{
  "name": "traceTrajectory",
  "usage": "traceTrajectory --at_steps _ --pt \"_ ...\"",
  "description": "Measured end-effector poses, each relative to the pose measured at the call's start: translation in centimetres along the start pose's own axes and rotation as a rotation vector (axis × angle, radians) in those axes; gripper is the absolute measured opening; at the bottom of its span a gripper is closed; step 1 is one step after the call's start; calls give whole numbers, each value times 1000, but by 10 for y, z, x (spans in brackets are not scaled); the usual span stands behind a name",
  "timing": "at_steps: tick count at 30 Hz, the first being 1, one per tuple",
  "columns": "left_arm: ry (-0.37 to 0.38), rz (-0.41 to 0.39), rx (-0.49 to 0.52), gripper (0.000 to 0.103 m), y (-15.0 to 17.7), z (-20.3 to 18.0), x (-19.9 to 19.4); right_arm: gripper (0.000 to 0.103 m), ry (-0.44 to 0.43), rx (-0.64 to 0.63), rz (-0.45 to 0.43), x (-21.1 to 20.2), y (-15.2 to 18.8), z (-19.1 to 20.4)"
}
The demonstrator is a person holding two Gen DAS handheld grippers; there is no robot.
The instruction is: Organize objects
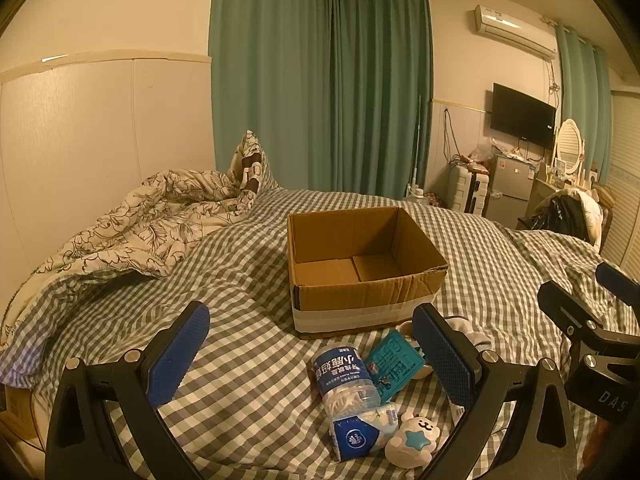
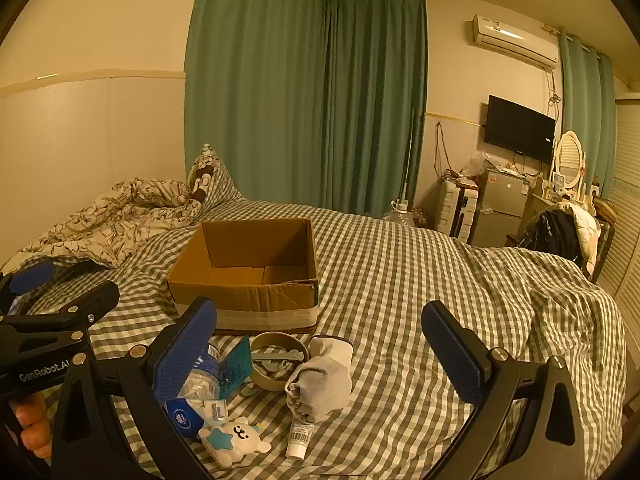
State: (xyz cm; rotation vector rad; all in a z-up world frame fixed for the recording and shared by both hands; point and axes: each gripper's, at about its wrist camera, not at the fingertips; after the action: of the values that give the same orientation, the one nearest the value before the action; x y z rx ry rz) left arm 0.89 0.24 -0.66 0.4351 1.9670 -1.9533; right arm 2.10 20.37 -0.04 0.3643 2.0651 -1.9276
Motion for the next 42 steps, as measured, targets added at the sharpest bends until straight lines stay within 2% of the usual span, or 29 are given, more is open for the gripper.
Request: traceTrajectory --at_steps 29,36,42 --pt "13 4 -8 103 -7 1 1 103 0 -31 6 -4 -4 6" --pt "1 41 1 103 -2 -1 11 103 9 -23 24 -1 -2 0" --pt "6 109 10 103 14 -4 33 103 21 -11 72 13 8 -8"
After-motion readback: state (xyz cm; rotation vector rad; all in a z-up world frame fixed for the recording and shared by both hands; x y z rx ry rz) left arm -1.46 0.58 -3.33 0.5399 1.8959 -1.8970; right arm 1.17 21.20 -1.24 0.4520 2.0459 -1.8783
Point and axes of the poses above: each gripper's, at about its wrist camera, not at the fingertips, and x roughly the way its jaws point, z to its left, y to its underside, and after that the axes turned 1 degree about -z, right-handed
